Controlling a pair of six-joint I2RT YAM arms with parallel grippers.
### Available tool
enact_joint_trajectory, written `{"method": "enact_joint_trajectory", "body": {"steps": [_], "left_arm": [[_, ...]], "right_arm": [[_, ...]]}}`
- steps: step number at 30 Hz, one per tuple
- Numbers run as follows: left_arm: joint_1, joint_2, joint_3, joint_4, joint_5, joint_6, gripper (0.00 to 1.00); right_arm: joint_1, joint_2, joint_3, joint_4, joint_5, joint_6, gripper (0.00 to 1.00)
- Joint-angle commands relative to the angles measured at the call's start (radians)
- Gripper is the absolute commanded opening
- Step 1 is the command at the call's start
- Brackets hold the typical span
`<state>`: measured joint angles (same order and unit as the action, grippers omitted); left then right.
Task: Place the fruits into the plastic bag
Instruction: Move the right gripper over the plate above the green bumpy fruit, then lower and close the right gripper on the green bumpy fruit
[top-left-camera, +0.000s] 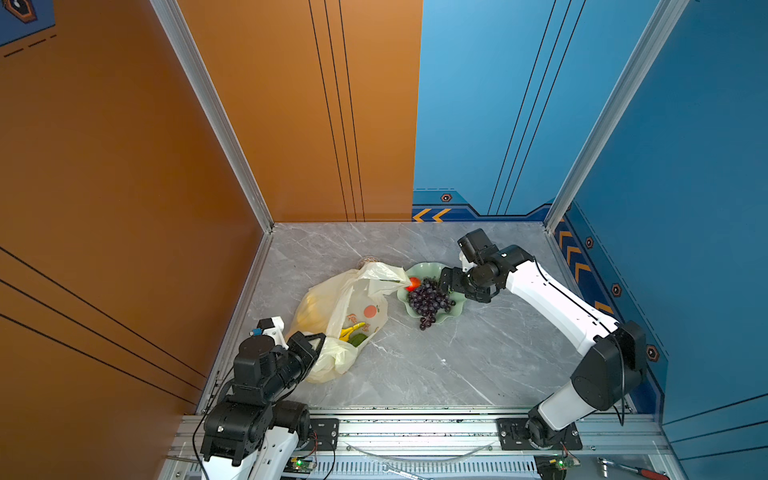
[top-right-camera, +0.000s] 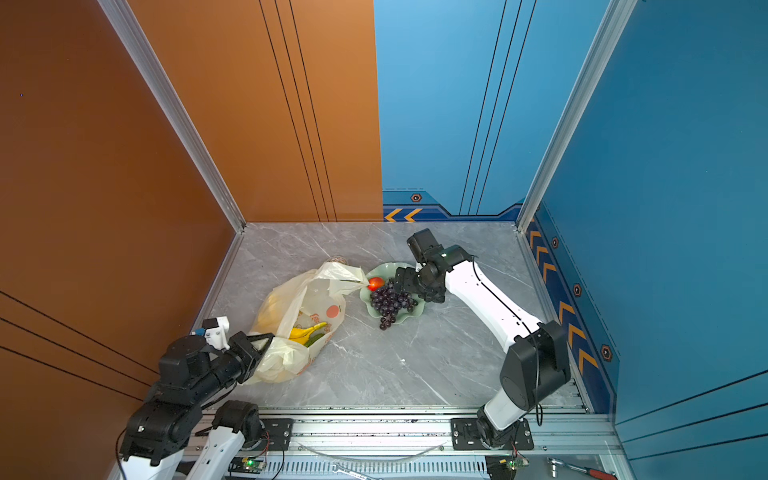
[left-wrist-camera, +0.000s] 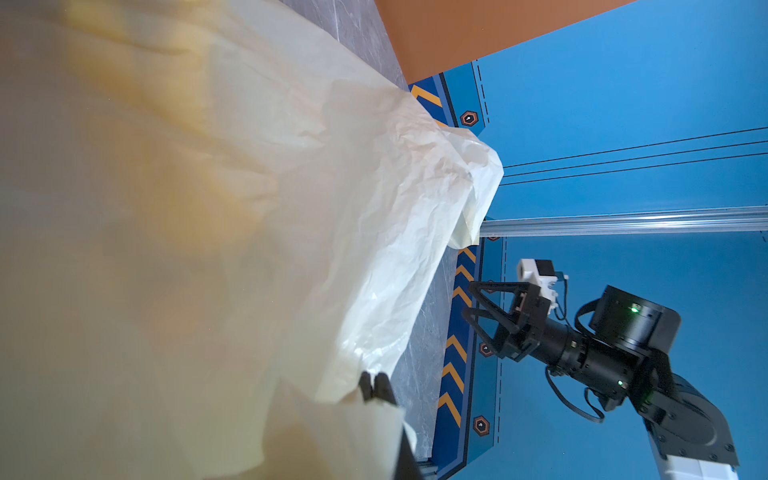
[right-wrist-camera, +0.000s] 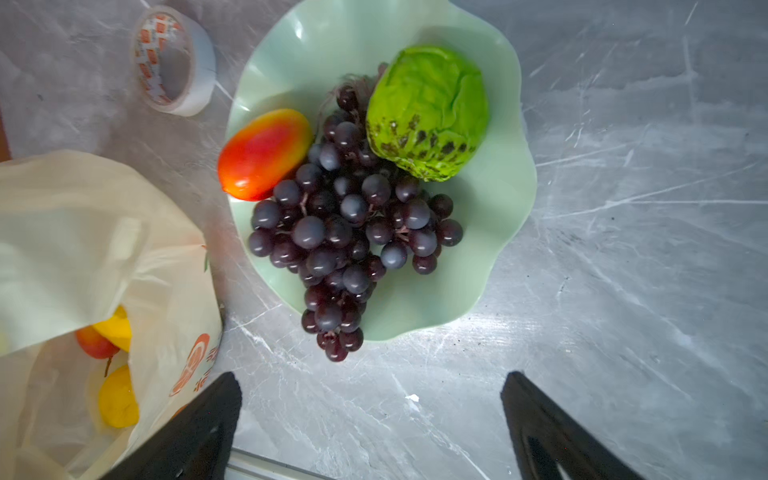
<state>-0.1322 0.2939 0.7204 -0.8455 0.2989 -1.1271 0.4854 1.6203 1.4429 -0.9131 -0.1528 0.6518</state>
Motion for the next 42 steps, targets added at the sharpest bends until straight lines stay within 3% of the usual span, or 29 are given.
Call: {"method": "enact_joint_trajectory", "body": {"steps": [1,20,42], "left_arm": [[-0.007,-0.014,0.017,-0.025,-0.001,-0.002,0.0],[-0.007,-0.015,0.049,-0.042,-0.02,-0.013,0.0],[-0.007,-0.028,0.057,-0.061,-0.03,-0.015,0.0]], "right_arm": [[-0.02,0.05,0.025,0.07,0.059,0.046,0.95],[-0.053,0.372,0.261,0.079,0.167,0.113,0.98],[-0.073,0.447,0.269,0.08,0.191,0.138,0.91]]}}
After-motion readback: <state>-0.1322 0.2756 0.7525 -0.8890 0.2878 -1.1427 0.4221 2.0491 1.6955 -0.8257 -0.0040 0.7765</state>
